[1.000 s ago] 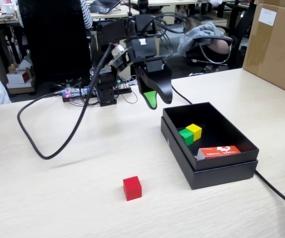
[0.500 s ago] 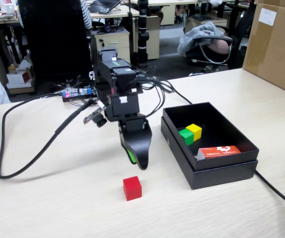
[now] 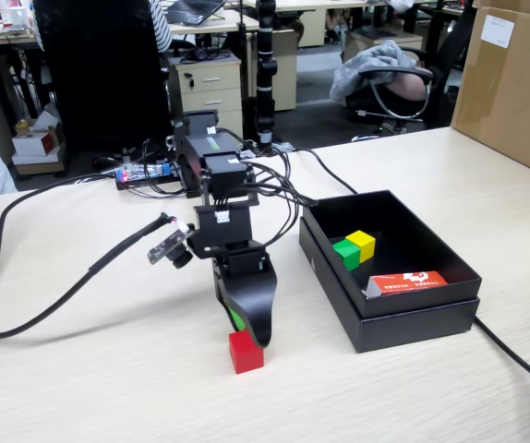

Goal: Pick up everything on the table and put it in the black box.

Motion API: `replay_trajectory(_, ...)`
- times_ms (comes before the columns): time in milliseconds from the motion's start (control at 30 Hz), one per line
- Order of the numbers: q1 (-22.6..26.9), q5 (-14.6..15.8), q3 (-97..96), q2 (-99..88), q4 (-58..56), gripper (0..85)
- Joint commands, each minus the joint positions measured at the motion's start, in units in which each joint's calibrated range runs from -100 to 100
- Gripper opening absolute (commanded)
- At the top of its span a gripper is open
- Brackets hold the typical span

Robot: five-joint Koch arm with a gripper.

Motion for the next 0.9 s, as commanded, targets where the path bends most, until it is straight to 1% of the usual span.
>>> replay_trajectory(0,-0.63,-0.73,4.24,-1.28,2.45,47.2)
replay_trajectory(67,-0.93,-0.73,4.24,-0.82,2.45,46.7)
replay_trajectory(100,-0.93,-0.73,4.24,-0.59,2.45,44.7)
replay_trajectory(233,-0.93,-0.98,3.70,-0.13,2.45,41.6)
replay_trajectory(267,-0.93,-0.98,3.52,0.10,2.27,37.6)
replay_trajectory(367,-0.83,-0.98,3.52,0.21,2.19,22.2)
replay_trajectory(500,-0.68,-1.22,3.43,0.21,2.19,4.1)
replay_trajectory(533,-0.63,-1.27,3.25,0.21,2.10,0.9)
replay_trajectory(700,-0.49,-1.47,1.07,-3.34,0.11,0.9)
replay_trajectory(833,0.05,-0.98,-5.19,-15.05,-0.14,0.9)
replay_trajectory(867,0.44,-0.83,-8.27,-20.56,-0.66,0.9)
